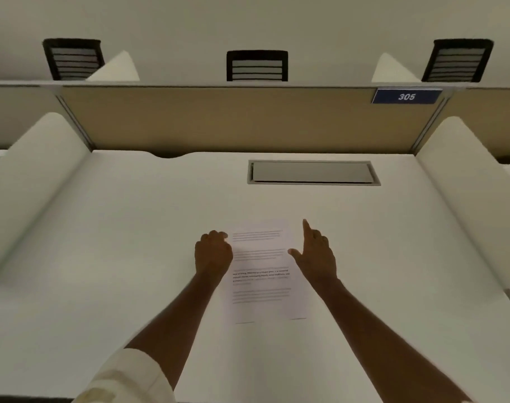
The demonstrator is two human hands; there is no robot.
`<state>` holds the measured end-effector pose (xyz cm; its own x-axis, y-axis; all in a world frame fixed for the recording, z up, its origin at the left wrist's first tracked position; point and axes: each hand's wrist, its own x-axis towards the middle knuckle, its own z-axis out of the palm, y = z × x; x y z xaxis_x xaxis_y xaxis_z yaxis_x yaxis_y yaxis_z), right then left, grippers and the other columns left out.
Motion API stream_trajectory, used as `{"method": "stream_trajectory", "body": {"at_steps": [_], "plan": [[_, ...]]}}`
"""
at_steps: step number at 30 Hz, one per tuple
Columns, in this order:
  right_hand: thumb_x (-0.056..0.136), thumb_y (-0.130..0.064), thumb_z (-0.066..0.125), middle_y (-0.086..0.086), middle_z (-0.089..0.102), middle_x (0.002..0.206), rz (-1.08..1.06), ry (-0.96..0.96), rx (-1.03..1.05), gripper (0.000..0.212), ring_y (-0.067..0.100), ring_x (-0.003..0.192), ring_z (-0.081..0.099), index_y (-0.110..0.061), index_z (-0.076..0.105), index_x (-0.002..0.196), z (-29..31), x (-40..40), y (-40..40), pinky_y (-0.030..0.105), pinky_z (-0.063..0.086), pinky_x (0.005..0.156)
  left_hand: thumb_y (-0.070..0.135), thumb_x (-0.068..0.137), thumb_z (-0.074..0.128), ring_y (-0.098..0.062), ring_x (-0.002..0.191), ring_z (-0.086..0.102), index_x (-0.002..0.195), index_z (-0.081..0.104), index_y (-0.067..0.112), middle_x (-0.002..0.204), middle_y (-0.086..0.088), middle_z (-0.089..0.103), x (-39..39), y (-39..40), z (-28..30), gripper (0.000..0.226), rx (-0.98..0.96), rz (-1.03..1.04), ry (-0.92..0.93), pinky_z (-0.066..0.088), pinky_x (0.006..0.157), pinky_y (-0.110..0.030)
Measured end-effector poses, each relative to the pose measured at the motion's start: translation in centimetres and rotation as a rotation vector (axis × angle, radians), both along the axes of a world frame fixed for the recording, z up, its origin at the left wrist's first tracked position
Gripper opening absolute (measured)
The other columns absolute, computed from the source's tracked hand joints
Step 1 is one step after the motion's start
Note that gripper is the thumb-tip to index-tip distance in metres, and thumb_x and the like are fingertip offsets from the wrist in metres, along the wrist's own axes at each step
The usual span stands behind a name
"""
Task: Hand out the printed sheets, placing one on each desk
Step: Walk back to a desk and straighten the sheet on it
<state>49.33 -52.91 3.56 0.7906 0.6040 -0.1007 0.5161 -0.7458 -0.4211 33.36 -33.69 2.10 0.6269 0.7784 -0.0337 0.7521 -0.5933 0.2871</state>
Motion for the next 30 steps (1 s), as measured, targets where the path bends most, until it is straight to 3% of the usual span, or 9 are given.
{"method": "stream_trajectory", "body": {"at_steps": [2, 4, 9, 18, 24, 25, 27, 28, 30], "plan": [[0.093, -0.041, 0.065, 0.01, 0.048, 0.146, -0.014, 0.061, -0.02, 0.082, 0.03, 0.133, 0.045, -0.018, 0.02, 0.158, -0.6, 1.0, 0.3, 0.043, 0.049, 0.096, 0.016, 0.09, 0.046, -0.025, 0.104, 0.063, 0.111, 0.067, 0.018, 0.113, -0.003, 0.07, 0.2, 0.2, 0.0, 0.03, -0.074, 0.153, -0.003, 0.047, 0.085, -0.033], [0.093, -0.042, 0.065, 0.009, 0.051, 0.145, -0.039, 0.135, -0.019, 0.077, 0.029, 0.134, 0.047, -0.017, 0.028, 0.156, -1.1, 1.6, 0.5, 0.042, 0.047, 0.099, 0.03, 0.093, 0.05, -0.024, 0.098, 0.066, 0.103, 0.067, 0.016, 0.107, -0.003, 0.07, 0.2, 0.5, -0.2, 0.024, -0.101, 0.213, 0.068, 0.049, 0.081, -0.032], [0.09, -0.041, 0.068, 0.011, 0.057, 0.14, -0.132, 0.234, -0.033, 0.072, 0.031, 0.131, 0.052, -0.013, 0.038, 0.149, -2.0, 1.6, 1.2, 0.042, 0.047, 0.1, 0.062, 0.08, 0.065, -0.026, 0.094, 0.07, 0.1, 0.067, 0.016, 0.099, -0.002, 0.074, 0.8, 1.3, -0.9, 0.051, -0.172, 0.243, 0.142, 0.046, 0.07, -0.028], [0.085, -0.035, 0.074, 0.013, 0.065, 0.131, -0.283, 0.32, -0.038, 0.068, 0.034, 0.122, 0.061, -0.009, 0.046, 0.141, -1.9, 0.8, 3.3, 0.042, 0.049, 0.097, 0.047, 0.076, 0.08, -0.027, 0.1, 0.068, 0.112, 0.055, 0.011, 0.11, -0.007, 0.07, 1.9, 0.8, -1.8, 0.057, -0.212, 0.184, 0.096, 0.054, 0.083, -0.037], [0.084, -0.032, 0.076, 0.01, 0.062, 0.137, -0.427, 0.529, 0.066, 0.064, 0.031, 0.124, 0.06, -0.01, 0.052, 0.138, -2.2, 1.7, 3.2, 0.038, 0.046, 0.098, 0.045, 0.077, 0.081, -0.028, 0.104, 0.068, 0.115, 0.054, 0.012, 0.115, -0.007, 0.07, 1.8, 1.1, -2.0, 0.058, -0.254, 0.189, 0.053, 0.053, 0.084, -0.037], [0.083, -0.03, 0.077, 0.009, 0.064, 0.135, -0.444, 0.557, 0.102, 0.053, 0.03, 0.121, 0.061, -0.011, 0.059, 0.129, -2.2, 1.8, 3.1, 0.037, 0.045, 0.097, 0.044, 0.077, 0.081, -0.029, 0.104, 0.067, 0.116, 0.053, 0.011, 0.115, -0.007, 0.07, 1.8, 1.1, -2.0, 0.058, -0.254, 0.189, 0.051, 0.052, 0.084, -0.037], [0.082, -0.025, 0.078, 0.008, 0.073, 0.115, -0.451, 0.576, 0.138, 0.013, 0.028, 0.101, 0.066, -0.019, 0.067, 0.087, -2.4, 1.8, 3.0, 0.034, 0.048, 0.088, 0.044, 0.077, 0.081, -0.029, 0.104, 0.068, 0.116, 0.053, 0.011, 0.116, -0.008, 0.07, 1.8, 1.0, -2.0, 0.059, -0.258, 0.191, 0.047, 0.052, 0.084, -0.038], [0.081, -0.022, 0.078, 0.007, 0.076, 0.102, -0.441, 0.593, 0.157, 0.018, 0.028, 0.092, 0.068, -0.02, 0.062, 0.072, -2.6, 1.7, 2.9, 0.036, 0.053, 0.085, 0.045, 0.077, 0.081, -0.029, 0.104, 0.068, 0.116, 0.053, 0.012, 0.116, -0.008, 0.07, 1.7, 1.0, -2.1, 0.059, -0.262, 0.191, 0.043, 0.052, 0.083, -0.038], [0.08, -0.019, 0.077, 0.004, 0.076, 0.088, -0.437, 0.611, 0.191, 0.019, 0.029, 0.087, 0.072, -0.016, 0.062, 0.069, -2.8, 1.4, 2.7, 0.042, 0.059, 0.086, 0.045, 0.077, 0.081, -0.029, 0.104, 0.068, 0.117, 0.053, 0.012, 0.116, -0.008, 0.07, 1.6, 1.0, -2.1, 0.059, -0.274, 0.192, 0.036, 0.053, 0.083, -0.038]]}}
